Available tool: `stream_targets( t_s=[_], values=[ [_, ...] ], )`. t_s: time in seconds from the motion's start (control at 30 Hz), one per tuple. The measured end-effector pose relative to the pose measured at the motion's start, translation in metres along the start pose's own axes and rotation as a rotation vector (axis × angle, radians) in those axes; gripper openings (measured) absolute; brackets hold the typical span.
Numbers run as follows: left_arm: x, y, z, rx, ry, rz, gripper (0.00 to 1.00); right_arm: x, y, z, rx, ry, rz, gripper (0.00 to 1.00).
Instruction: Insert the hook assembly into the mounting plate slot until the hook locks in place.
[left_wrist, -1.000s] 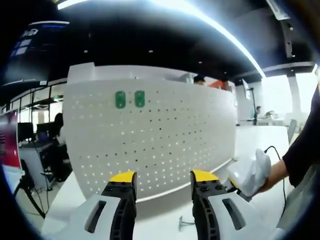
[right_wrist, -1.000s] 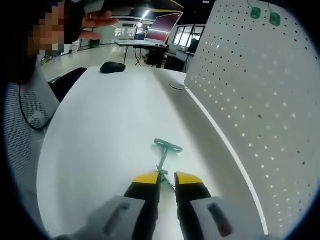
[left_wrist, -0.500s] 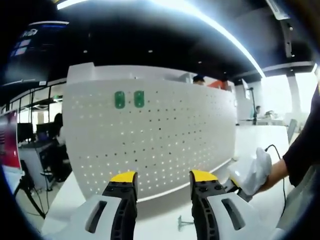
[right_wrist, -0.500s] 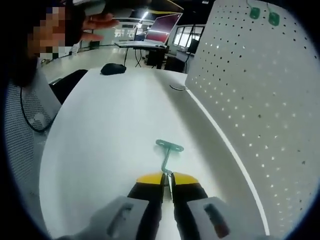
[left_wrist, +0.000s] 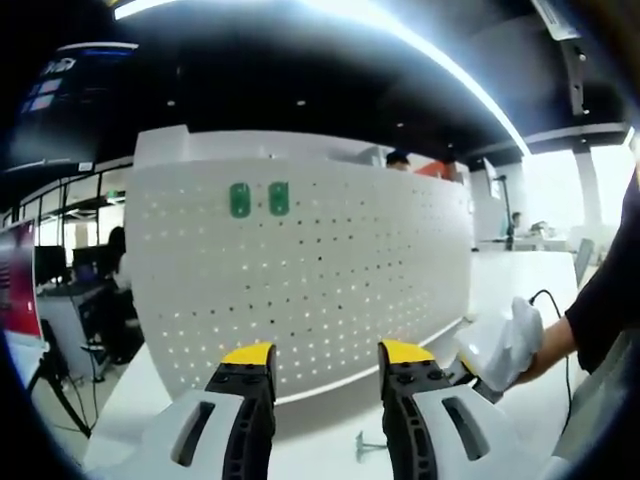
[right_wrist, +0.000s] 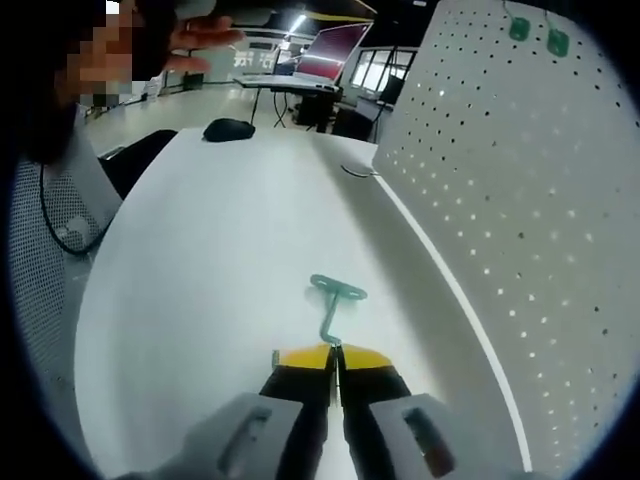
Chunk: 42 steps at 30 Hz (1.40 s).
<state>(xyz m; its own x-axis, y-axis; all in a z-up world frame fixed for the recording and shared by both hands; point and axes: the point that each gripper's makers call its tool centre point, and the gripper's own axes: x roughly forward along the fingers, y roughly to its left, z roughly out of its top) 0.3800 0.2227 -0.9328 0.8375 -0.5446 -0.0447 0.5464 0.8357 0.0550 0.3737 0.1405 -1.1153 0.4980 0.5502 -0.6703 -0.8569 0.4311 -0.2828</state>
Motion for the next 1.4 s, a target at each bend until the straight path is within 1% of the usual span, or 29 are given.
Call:
stream_targets(
  t_s=[0.2,0.43,0.77,0.9,1.17,1.4],
  values=[
    [0.001,-0.003,0.0,0.003,0.002,-0.008,0.41,-0.01,-0.01,0.003,0.058,-0.021,-0.038,0.0],
    [0.001,-0.006,0.0,0.007,0.002,-0.018,0.41,-0.02,-0.018,0.001,0.121,-0.03,-0.073,0.0],
    [0.002,-0.009,0.001,0.011,0.001,-0.028,0.4,-0.031,-0.023,0.007,0.151,-0.054,-0.106,0.0],
    [0.002,-0.009,0.0,0.013,0.003,-0.03,0.4,-0.04,-0.03,0.016,0.16,-0.074,-0.132,0.0],
    [0.002,-0.012,0.0,0.019,0.007,-0.037,0.4,-0.058,-0.046,0.044,0.221,-0.162,-0.174,0.0],
    [0.002,-0.013,-0.002,0.024,0.013,-0.042,0.39,-0.068,-0.049,0.064,0.207,-0.204,-0.188,0.0]
  ],
)
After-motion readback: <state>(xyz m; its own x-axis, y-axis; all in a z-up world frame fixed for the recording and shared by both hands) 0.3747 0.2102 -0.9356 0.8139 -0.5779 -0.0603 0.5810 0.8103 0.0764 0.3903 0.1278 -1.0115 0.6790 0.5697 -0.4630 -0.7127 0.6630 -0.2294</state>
